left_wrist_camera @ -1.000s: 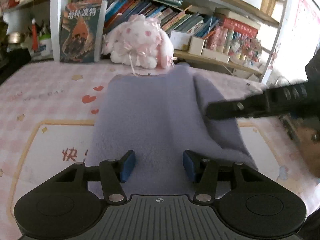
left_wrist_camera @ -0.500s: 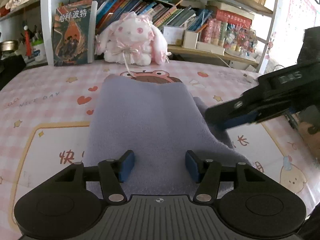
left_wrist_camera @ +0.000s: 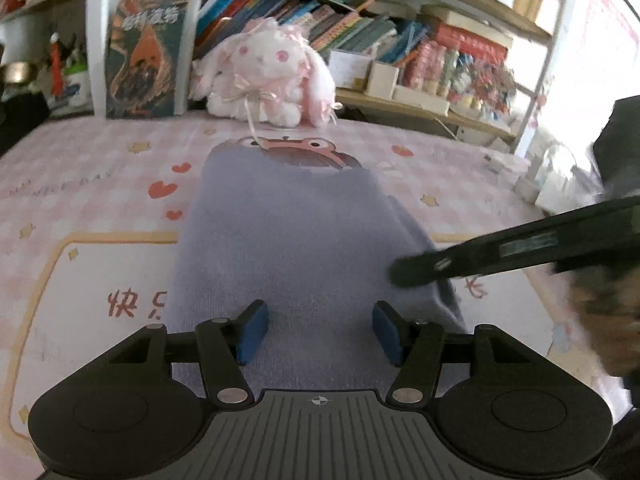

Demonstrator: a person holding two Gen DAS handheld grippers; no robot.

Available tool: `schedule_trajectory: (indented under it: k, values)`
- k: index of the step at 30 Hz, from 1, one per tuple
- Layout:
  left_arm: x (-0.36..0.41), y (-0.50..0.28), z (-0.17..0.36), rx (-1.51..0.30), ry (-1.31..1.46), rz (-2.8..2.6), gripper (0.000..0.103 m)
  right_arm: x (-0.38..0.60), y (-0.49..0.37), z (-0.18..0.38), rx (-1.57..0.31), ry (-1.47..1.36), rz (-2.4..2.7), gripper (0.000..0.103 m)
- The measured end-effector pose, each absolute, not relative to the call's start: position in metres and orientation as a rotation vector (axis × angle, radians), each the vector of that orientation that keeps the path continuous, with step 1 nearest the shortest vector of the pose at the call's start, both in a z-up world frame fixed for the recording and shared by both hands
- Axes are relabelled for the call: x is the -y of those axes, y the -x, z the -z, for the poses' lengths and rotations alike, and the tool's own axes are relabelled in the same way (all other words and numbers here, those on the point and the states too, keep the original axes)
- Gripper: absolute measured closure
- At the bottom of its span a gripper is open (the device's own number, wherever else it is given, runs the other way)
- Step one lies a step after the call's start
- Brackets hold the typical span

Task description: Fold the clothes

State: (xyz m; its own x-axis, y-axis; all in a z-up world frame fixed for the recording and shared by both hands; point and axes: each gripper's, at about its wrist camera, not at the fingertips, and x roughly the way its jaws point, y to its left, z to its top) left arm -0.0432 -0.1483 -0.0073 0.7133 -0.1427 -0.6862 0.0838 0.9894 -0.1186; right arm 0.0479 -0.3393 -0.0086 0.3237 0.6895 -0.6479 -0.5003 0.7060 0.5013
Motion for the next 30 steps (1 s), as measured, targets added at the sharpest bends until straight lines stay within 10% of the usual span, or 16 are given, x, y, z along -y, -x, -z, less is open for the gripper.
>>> schedule_trajectory:
  k: [11, 21, 30]
  values:
    - [0.152, 0.044, 0.001, -0.76, 0.068, 0.096, 0.042, 0.339, -0.056, 0.022, -1.01, -0.246, -0.724, 0.091]
    - [0.133, 0.066, -0.026, -0.695, 0.121, 0.118, 0.039, 0.35, -0.013, -0.018, -0.893, -0.065, -0.633, 0.046]
    - [0.12, 0.079, -0.028, -0.794, -0.02, 0.132, 0.037, 0.331, 0.032, -0.019, -0.886, 0.006, -0.397, 0.027]
